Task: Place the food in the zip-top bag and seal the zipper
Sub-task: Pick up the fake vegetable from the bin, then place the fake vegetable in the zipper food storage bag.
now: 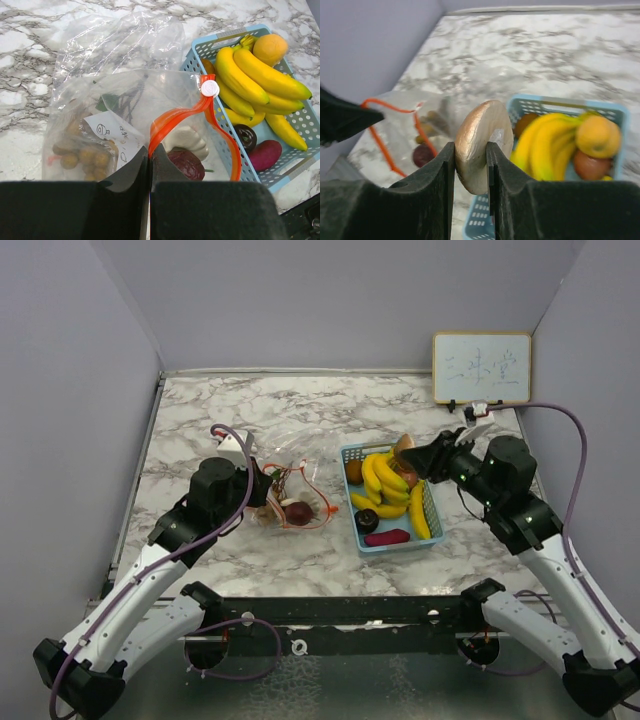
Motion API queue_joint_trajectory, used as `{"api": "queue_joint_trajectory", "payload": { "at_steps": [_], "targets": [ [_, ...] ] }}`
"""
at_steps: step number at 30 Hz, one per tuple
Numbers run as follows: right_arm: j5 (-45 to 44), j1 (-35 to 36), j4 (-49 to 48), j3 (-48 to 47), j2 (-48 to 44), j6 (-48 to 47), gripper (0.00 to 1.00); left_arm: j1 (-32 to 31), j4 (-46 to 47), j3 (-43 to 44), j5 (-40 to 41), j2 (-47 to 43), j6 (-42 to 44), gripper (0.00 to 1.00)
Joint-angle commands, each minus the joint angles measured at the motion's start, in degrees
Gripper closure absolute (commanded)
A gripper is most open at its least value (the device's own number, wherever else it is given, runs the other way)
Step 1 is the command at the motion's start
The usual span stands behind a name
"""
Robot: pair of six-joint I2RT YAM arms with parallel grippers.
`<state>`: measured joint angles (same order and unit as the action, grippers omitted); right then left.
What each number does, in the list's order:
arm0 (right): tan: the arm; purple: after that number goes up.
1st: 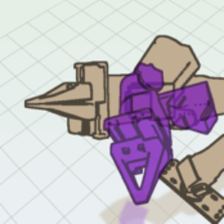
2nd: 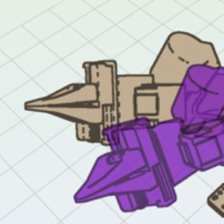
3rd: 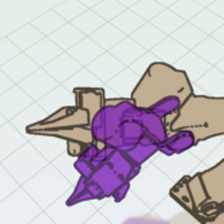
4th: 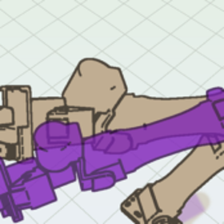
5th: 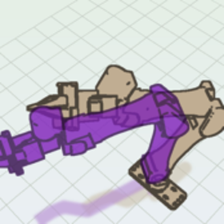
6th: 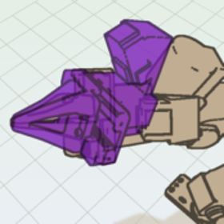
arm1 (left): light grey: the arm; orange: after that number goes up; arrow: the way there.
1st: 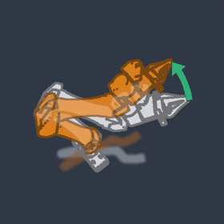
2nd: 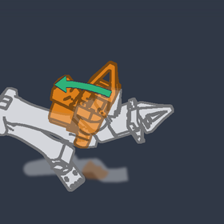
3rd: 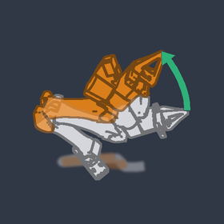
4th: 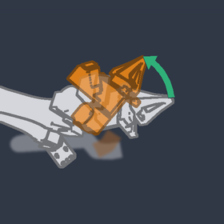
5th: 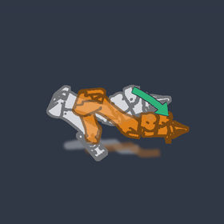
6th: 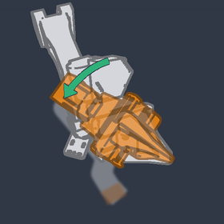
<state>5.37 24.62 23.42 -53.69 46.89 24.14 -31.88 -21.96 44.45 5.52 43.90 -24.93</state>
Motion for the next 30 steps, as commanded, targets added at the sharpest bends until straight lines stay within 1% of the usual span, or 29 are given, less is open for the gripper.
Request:
{"api": "queue_joint_trajectory", "payload": {
  "at_steps": [1,3,5,6,8,11,13,17,20,21,22,23,26,28,29,30],
  "targets": [
    [22.1,4.6,-18.1,4.9,3.4,2.7,0.98,0.0,1.4,1.1,-0.8,0.5,-1.1,1.00],
    [19.7,11.9,-22.0,5.4,5.9,1.3,0.98,0.1,1.5,1.2,-0.8,0.6,-1.2,1.00],
    [15.6,19.6,-24.0,4.2,9.3,-1.6,0.98,0.0,1.5,1.4,-0.8,1.0,-1.4,1.00],
    [14.7,22.7,-25.1,3.3,11.2,-2.8,0.98,0.1,1.4,1.5,-1.0,1.1,-1.5,1.00],
    [14.2,26.4,-27.5,2.2,15.2,-3.5,0.98,0.1,1.2,1.6,-1.2,1.4,-1.7,1.00],
    [14.1,27.5,-32.6,2.9,20.1,-2.4,0.98,0.0,1.3,1.7,-1.3,1.1,-1.9,1.00],
    [12.0,27.5,-35.3,3.4,22.7,-2.6,0.98,0.1,1.2,1.8,-1.3,0.7,-2.0,1.00],
    [7.7,27.6,-38.3,2.1,28.6,-4.1,0.98,0.1,0.5,2.1,-1.8,0.1,-2.1,1.00],
    [8.2,27.8,-39.0,-1.2,33.9,-4.6,0.96,0.1,0.2,2.1,-1.9,-0.3,-2.3,1.00],
    [7.9,28.0,-39.0,-2.2,35.4,-4.7,0.91,0.0,0.2,2.0,-1.9,-0.3,-2.4,1.00],
    [6.4,28.4,-39.0,-3.0,36.7,-4.6,0.78,0.1,0.3,2.0,-2.0,-0.5,-2.5,1.00],
    [4.4,28.7,-39.1,-3.5,37.5,-4.5,0.68,0.1,0.4,1.9,-2.1,-0.5,-2.5,1.00],
    [1.1,29.0,-40.7,-3.6,38.3,-4.5,0.49,0.1,0.4,1.8,-2.4,-0.6,-2.9,1.00],
    [0.5,29.1,-40.1,-4.0,38.1,-5.0,0.32,0.1,0.3,1.8,-2.4,-0.6,-2.8,1.00],
    [0.6,29.1,-39.4,-4.3,37.9,-5.2,0.27,0.1,0.2,1.8,-2.4,-0.7,-2.9,1.00],
    [0.9,29.1,-38.6,-4.3,37.3,-5.5,0.25,0.1,0.2,1.8,-2.3,-0.6,-2.8,1.00]
  ]
}}
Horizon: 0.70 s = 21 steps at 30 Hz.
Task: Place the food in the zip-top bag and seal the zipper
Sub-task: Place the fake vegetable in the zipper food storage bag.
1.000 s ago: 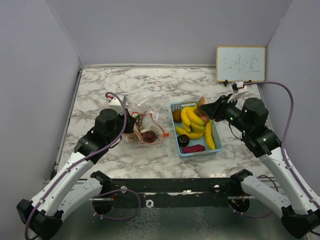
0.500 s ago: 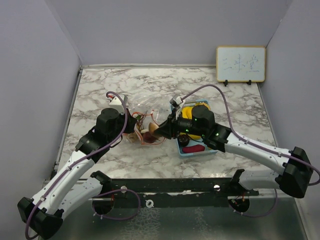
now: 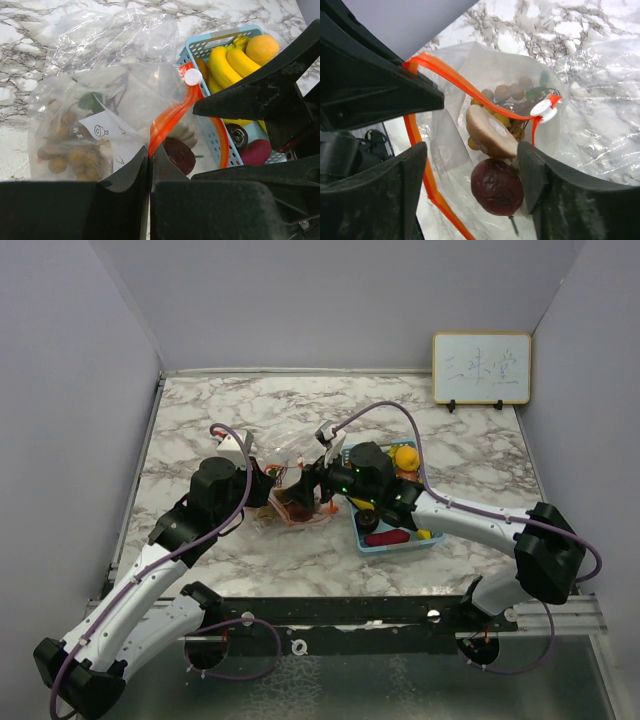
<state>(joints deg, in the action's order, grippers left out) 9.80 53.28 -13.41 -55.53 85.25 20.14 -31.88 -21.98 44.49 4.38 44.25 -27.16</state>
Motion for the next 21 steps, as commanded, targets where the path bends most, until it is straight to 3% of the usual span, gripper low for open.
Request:
{"api": "queue_joint_trajectory", "payload": {
  "at_steps": [1,6,12,15,21],
  "targets": [
    [-3.3,0.4,-1.1,-2.2,-1.8,-1.6,0.25,0.0,0.4,1.8,-1.1,-0.9,-0.6,1.00],
    [-5.4,0.4,3.1,1.5,-10.6,-1.3,0.24,0.0,0.3,1.7,0.4,-1.1,-0.7,1.00],
    [-16.4,0.4,13.0,5.0,-21.0,-0.1,0.19,0.1,2.0,5.8,0.4,-3.0,-1.0,1.00],
    [-13.1,0.4,17.3,4.3,-20.2,-0.4,0.23,0.0,2.7,7.5,0.5,-3.5,-1.0,1.00],
    [-5.7,0.3,15.0,6.5,-13.8,1.0,0.27,0.1,3.5,7.1,0.4,-2.9,-1.8,1.00]
  ]
}}
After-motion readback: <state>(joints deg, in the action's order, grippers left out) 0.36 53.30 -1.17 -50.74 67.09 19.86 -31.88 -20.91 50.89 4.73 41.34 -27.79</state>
